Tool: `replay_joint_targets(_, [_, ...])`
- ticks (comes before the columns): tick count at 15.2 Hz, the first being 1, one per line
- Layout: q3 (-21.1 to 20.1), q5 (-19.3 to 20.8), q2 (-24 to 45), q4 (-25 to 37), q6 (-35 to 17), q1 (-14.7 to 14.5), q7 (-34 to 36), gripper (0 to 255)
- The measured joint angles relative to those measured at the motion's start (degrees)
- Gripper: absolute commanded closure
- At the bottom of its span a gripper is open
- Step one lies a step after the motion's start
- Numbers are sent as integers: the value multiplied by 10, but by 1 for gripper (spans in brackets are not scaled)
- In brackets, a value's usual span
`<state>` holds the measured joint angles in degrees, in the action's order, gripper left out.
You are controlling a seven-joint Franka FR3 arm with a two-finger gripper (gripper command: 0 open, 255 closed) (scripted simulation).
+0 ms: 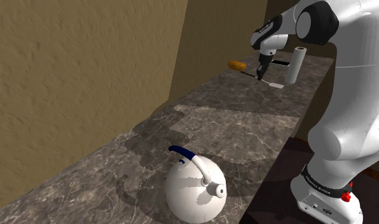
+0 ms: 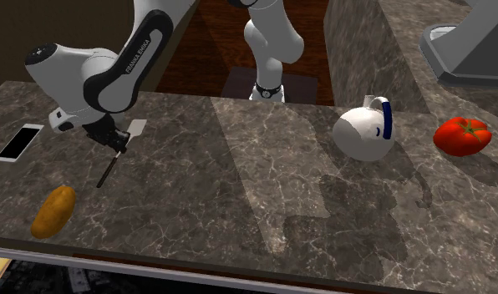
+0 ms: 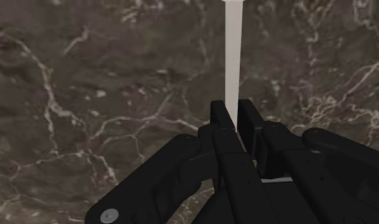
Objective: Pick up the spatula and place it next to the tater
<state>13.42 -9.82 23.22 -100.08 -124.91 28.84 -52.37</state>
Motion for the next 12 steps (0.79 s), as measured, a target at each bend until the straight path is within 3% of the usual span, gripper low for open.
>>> replay_joint_targets(2, [0, 0, 0, 0, 0, 0, 0, 255])
replay_joint_targets(3, [0, 0, 0, 0, 0, 0, 0, 0])
replay_joint_targets(9, [0, 0, 0, 0, 0, 0, 0, 0])
replay_joint_targets(12, [3, 7, -20, 10, 29, -1, 4, 0])
